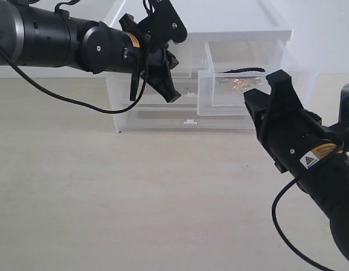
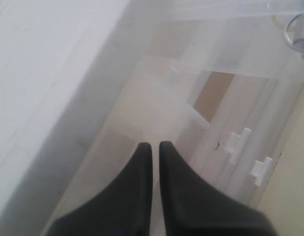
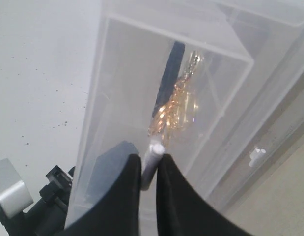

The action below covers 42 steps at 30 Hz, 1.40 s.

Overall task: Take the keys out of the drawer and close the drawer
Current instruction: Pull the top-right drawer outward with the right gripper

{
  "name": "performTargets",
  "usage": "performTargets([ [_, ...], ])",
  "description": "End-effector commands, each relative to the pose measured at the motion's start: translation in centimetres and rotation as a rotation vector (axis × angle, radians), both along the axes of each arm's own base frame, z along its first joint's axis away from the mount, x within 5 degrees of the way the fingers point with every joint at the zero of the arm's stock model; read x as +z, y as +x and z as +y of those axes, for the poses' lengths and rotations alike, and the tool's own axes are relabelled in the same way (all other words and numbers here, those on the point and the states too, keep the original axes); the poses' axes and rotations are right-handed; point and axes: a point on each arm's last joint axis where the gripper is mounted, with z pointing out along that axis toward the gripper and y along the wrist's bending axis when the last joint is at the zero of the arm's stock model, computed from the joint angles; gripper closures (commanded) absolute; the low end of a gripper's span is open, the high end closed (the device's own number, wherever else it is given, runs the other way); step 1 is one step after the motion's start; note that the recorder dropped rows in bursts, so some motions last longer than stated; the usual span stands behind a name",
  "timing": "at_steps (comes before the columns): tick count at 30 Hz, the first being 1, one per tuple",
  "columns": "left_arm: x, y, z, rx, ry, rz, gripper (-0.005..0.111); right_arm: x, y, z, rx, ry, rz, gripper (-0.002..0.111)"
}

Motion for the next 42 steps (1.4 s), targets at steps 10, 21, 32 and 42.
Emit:
performTargets([
  [10,0.9,0.8,0.1,0.016,-0.039,-0.062,0.103,1.3,-0.5,0.2,0.042,-0.026,-0.069,0.106],
  [21,0.9,0.8,0.1,0.017,-0.040,-0.056,0.103,1.3,-0.6,0.5,0.071,-0.039,-0.072,0.065],
  [32,0.9,0.8,0.1,0.017,-0.039,-0.054,0.103,0.7,-0.7,0.6,0.098,-0.088,-0.022,0.065],
  [42,0.9,0.8,0.1,0.017,-0.039,-0.054,0.103,0.0,-1.8,-0.8,0.050,-0.130,0.028,0.065],
])
